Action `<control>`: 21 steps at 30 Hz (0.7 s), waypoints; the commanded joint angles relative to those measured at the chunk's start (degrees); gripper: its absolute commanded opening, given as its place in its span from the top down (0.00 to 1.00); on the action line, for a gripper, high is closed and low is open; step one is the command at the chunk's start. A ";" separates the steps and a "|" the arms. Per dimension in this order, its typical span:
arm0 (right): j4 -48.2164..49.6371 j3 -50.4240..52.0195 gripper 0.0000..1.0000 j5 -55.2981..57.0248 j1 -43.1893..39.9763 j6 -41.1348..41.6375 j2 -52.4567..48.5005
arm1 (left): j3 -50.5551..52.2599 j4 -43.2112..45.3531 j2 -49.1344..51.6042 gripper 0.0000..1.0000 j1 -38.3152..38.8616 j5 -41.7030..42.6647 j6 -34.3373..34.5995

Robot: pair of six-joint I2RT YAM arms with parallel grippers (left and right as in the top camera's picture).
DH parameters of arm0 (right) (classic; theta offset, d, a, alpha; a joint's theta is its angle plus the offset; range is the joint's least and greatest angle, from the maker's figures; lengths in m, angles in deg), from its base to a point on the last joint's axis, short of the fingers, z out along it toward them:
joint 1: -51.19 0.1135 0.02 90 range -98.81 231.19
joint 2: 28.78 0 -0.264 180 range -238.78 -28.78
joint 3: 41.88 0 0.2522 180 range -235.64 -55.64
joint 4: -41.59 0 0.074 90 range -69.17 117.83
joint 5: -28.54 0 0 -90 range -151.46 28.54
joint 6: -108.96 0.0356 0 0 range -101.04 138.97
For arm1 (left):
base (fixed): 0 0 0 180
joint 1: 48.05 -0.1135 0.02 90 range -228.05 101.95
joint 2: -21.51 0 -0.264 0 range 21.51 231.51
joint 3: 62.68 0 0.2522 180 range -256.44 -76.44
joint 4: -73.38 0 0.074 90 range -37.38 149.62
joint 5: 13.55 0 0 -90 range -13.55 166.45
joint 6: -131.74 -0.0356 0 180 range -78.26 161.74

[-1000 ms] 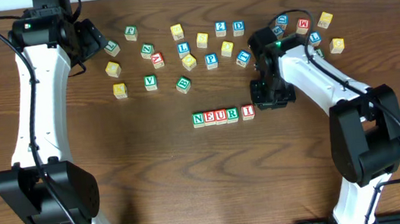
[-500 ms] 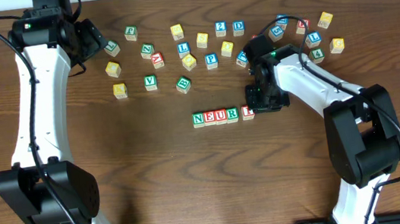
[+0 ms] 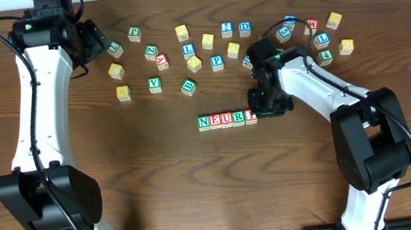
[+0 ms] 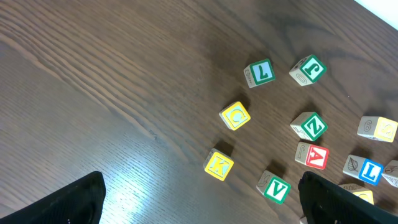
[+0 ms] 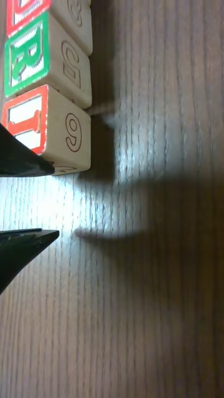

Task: Spell out NEURIPS
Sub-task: 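Push the I block left against the R block with the right gripper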

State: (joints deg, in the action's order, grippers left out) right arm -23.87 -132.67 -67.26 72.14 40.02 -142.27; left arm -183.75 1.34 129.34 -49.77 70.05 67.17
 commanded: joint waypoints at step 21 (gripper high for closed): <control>-1.20 -2.43 0.75 -0.13 0.44 0.50 0.90 | 0.22 -0.15 0.52 0.02 -0.09 -0.72 -0.33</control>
State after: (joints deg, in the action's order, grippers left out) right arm -24.29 -132.83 -67.87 73.01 40.46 -142.27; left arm -183.75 1.34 129.34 -49.77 70.07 67.17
